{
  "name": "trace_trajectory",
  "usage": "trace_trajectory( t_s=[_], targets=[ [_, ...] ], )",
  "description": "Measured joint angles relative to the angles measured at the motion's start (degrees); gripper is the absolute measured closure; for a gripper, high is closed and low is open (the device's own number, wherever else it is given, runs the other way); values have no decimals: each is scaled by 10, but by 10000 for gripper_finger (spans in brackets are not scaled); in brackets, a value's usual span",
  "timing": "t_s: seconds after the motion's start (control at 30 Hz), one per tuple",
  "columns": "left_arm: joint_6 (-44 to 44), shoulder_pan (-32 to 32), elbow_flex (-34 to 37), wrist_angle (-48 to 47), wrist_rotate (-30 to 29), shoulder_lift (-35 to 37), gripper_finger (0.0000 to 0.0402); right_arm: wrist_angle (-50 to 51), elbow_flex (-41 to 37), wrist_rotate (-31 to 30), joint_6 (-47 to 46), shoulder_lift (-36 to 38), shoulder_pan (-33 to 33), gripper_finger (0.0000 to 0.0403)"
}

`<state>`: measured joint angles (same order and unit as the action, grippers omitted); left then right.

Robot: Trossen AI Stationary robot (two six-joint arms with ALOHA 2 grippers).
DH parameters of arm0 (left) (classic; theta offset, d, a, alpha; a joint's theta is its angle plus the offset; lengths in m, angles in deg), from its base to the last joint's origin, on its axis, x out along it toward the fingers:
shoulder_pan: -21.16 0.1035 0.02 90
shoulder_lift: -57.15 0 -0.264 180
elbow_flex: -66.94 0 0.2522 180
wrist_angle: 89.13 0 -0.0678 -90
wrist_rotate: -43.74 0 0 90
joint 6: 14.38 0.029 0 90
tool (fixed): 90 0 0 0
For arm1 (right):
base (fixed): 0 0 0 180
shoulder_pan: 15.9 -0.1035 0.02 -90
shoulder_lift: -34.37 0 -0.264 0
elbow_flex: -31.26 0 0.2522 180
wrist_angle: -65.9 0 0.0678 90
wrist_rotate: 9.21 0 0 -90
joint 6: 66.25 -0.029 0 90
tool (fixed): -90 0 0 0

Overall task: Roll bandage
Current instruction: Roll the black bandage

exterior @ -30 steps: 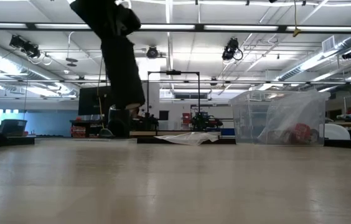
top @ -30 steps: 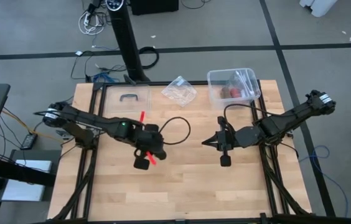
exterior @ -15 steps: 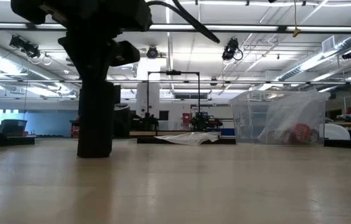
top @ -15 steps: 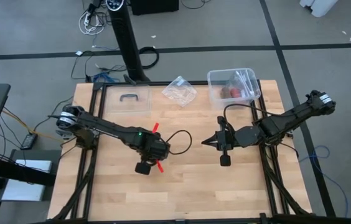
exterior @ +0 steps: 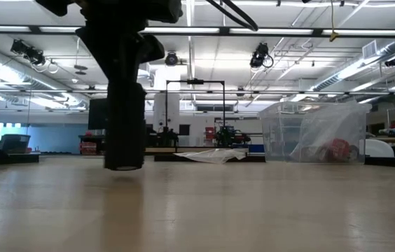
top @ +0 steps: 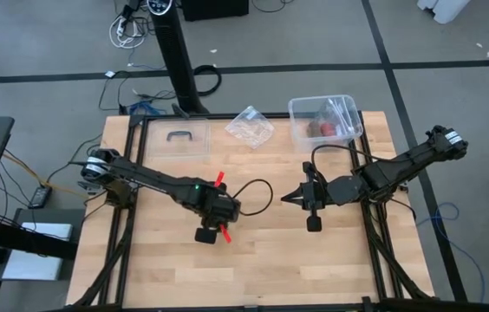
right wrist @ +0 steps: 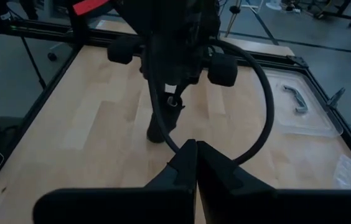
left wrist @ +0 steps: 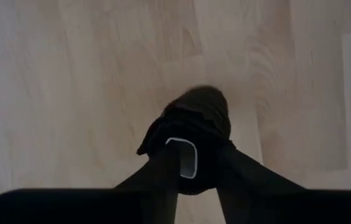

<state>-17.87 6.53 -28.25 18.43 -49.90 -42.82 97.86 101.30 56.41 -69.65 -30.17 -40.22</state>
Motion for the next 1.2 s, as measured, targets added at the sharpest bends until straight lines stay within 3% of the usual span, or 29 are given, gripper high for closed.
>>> trace_trajectory(
  t_s=[0.27,0.73,1.03,1.2],
  targets=[
    [-13,-1,0,0,5,0,271,0,0,0,0,0,0,391],
    [-11,-5,-1,-3,-28,0,272,-1,0,0,0,0,0,392],
    [3,-5,-1,-12,-75,1,354,-1,0,0,0,0,0,392],
    [6,-5,-1,-13,-70,1,365,-1,0,0,0,0,0,392]
  ],
)
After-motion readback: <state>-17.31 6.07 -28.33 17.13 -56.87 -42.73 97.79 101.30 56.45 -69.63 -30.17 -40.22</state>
